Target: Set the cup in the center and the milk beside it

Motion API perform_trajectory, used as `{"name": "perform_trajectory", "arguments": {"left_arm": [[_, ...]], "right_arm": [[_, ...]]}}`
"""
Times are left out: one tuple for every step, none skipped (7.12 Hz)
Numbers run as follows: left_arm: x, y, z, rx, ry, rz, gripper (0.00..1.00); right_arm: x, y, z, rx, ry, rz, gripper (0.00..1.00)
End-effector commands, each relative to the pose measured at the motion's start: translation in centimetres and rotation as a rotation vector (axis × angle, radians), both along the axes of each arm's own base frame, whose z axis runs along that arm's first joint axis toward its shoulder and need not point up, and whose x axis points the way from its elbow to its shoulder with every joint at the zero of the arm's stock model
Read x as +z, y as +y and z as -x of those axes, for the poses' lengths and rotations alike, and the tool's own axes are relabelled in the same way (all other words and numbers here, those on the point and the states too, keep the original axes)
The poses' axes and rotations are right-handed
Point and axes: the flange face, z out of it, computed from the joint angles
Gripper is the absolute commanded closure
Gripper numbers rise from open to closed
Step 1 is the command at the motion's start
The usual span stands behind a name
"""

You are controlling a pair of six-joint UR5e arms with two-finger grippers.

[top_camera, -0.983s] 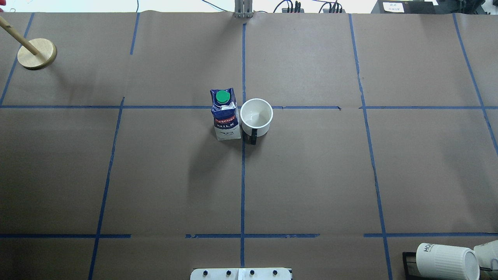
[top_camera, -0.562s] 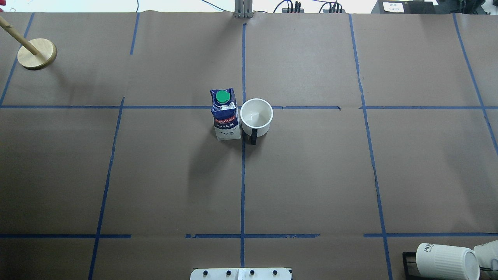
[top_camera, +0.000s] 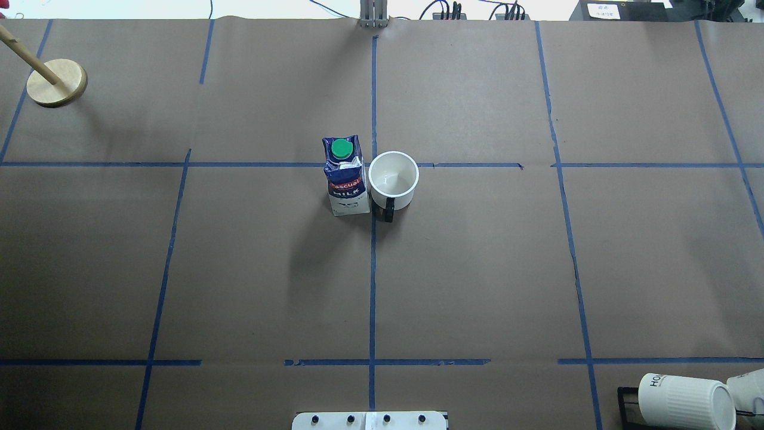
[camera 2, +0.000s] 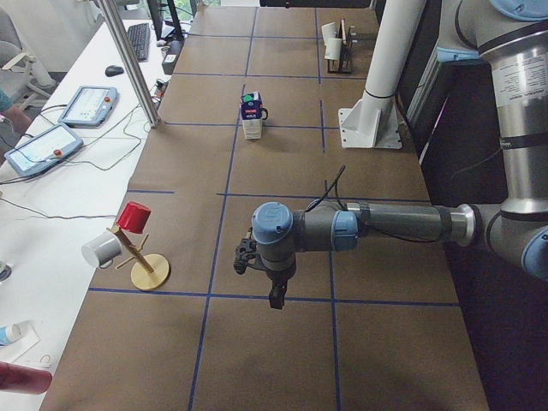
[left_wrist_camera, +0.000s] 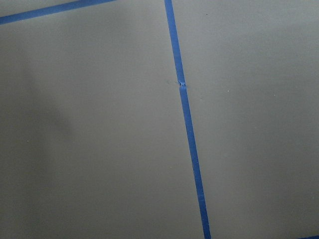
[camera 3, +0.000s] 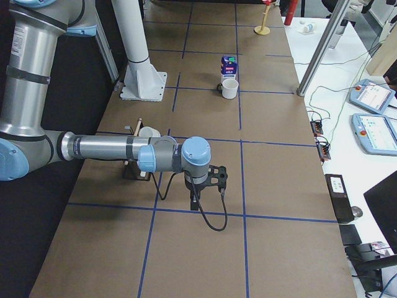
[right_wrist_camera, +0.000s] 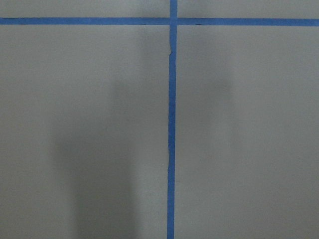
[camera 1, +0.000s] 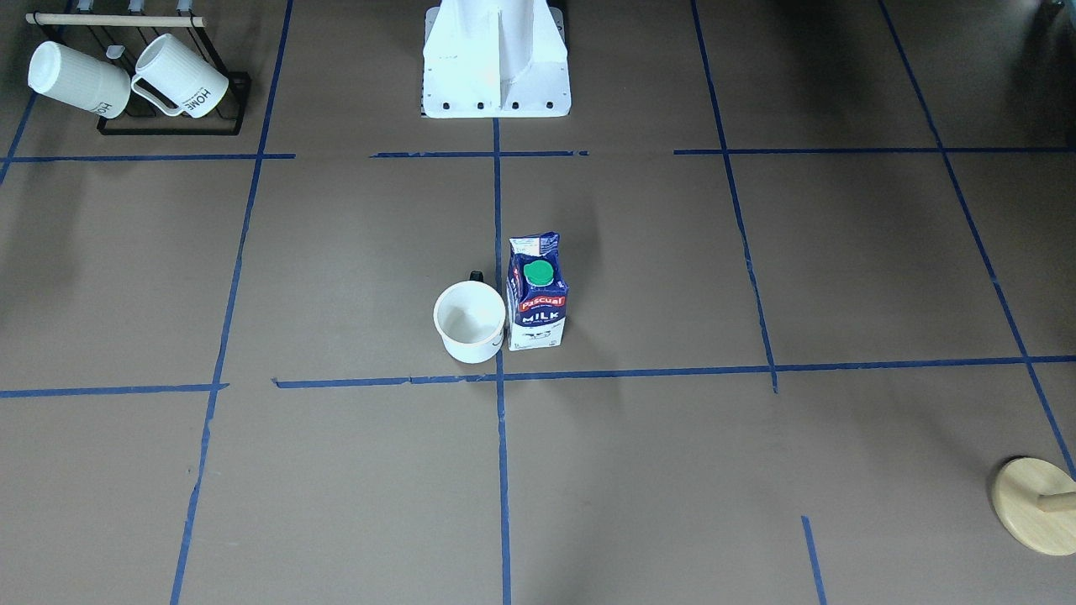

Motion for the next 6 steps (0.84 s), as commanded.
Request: {"name": "perform_trajectory", "arguments": {"left_arm": [[-0.01, 0.03, 0.00, -0.001, 0.000, 0.000, 0.00], [-0.01, 0.03, 0.00, 0.000, 0.000, -0.001, 0.00], [0.04, 0.10, 0.00, -0.001, 0.000, 0.002, 0.00], [0.01, 0.03, 0.02, -0.001, -0.003, 0.000, 0.00], [0.04, 0.03, 0.05, 0.000, -0.008, 0.000, 0.00], [-0.02, -0.04, 0.05, 0.000, -0.008, -0.002, 0.00]], "right_arm": [[0.02, -0.06, 0.01, 0.001, -0.001, 0.001, 0.00], [-0.11, -0.15, 0.01, 0.001, -0.001, -0.002, 0.00], [-0.24, -0.29, 0.03, 0.002, -0.002, -0.004, 0.00], [-0.24, -0.30, 0.09, 0.001, -0.002, -0.004, 0.00], [-0.31, -0.36, 0.05, 0.002, -0.004, -0.005, 0.00], [-0.31, -0.36, 0.05, 0.002, -0.004, -0.005, 0.00]]}}
